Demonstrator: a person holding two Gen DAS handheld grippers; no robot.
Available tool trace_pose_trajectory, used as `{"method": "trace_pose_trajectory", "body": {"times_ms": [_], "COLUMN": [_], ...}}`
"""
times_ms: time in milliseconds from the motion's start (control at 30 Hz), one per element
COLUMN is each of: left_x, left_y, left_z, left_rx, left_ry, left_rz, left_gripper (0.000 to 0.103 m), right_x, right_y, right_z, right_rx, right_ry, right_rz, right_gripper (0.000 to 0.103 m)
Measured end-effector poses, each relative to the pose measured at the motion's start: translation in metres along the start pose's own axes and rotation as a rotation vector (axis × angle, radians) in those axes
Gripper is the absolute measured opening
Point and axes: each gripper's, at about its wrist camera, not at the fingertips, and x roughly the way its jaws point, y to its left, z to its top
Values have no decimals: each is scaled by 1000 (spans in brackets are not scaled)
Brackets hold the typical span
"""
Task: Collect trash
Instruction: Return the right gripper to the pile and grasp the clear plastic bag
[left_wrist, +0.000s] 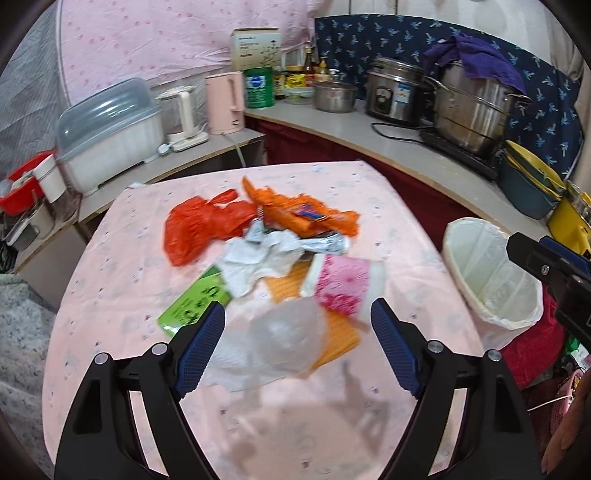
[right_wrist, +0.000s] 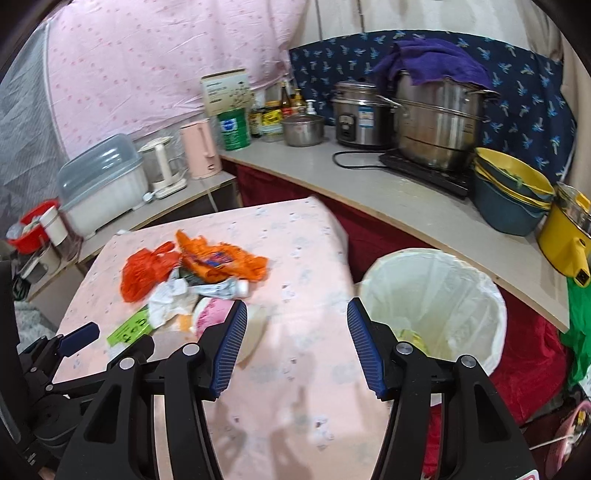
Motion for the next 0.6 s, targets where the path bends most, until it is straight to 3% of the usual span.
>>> {"method": "trace_pose_trajectory", "body": {"times_ms": [600], "left_x": [-4], "left_y": [95], "left_z": [-42], "left_rx": [-121], "left_ry": [47], "left_rz": [107], "left_gripper": [88], "right_x": [31], "right_y": [105], "right_z": [-34], "right_rx": [-138], "right_ry": [107], "right_rz": [132], "right_gripper": [55]}}
